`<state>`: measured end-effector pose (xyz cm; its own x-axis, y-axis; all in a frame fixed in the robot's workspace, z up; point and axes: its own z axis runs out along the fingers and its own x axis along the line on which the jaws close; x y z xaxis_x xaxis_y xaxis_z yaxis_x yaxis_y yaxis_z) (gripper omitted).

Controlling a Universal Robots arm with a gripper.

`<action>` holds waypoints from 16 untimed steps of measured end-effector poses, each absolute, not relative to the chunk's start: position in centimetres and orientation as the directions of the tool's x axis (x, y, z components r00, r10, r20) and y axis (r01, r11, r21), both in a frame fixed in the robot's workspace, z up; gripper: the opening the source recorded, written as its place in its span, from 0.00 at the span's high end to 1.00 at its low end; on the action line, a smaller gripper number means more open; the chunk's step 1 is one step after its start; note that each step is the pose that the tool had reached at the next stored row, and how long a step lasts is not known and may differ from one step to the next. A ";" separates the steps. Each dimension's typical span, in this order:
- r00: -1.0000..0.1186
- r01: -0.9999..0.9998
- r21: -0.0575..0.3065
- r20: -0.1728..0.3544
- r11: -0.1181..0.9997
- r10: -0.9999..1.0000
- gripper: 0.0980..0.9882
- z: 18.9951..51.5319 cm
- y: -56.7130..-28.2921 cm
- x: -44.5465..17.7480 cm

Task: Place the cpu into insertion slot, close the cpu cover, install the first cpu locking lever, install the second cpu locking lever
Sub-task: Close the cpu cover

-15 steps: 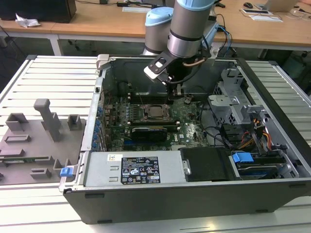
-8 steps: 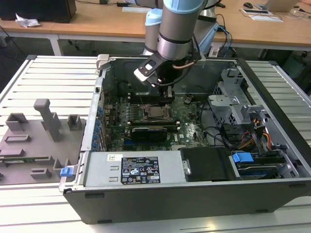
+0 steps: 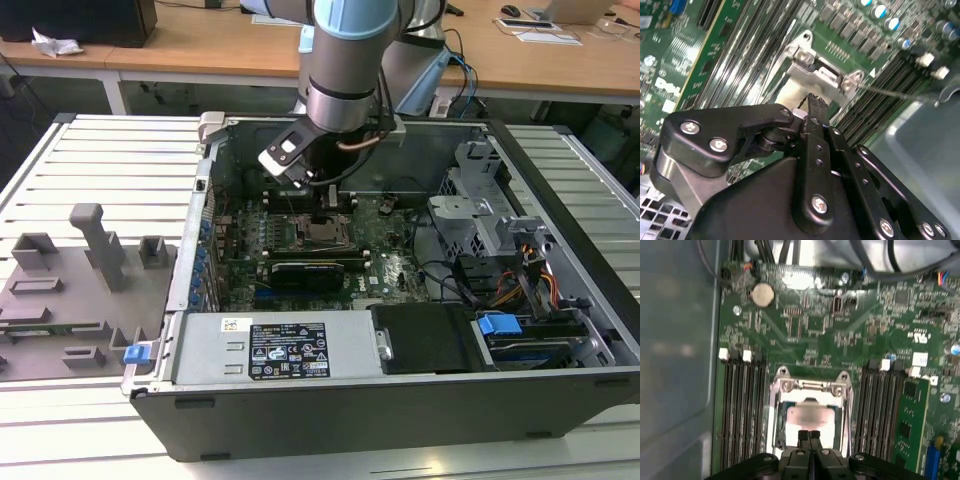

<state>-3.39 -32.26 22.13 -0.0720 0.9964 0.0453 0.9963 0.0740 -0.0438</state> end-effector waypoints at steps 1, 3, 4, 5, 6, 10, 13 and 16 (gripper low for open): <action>-0.072 0.996 -0.044 0.045 0.074 0.996 0.99 22.0 -32.3 -3.5; -0.073 0.996 -0.044 0.045 0.075 0.996 0.99 21.8 -32.3 -3.8; -0.073 0.996 -0.044 0.045 0.075 0.996 0.99 21.7 -32.3 -3.9; -0.073 0.996 -0.044 0.045 0.075 0.996 0.99 21.5 -32.3 -3.9; -0.073 0.996 -0.044 0.045 0.075 0.996 0.99 21.4 -32.3 -4.0; -0.074 0.996 -0.044 0.045 0.076 0.996 0.99 20.8 -32.2 -4.1; -0.074 0.996 -0.044 0.045 0.076 0.996 0.99 20.6 -32.2 -4.1; -0.074 0.996 -0.043 0.045 0.076 0.996 0.99 21.1 -32.0 -4.0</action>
<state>-4.04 -32.00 21.08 -0.0737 0.9963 0.0448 0.9962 0.0756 -0.0435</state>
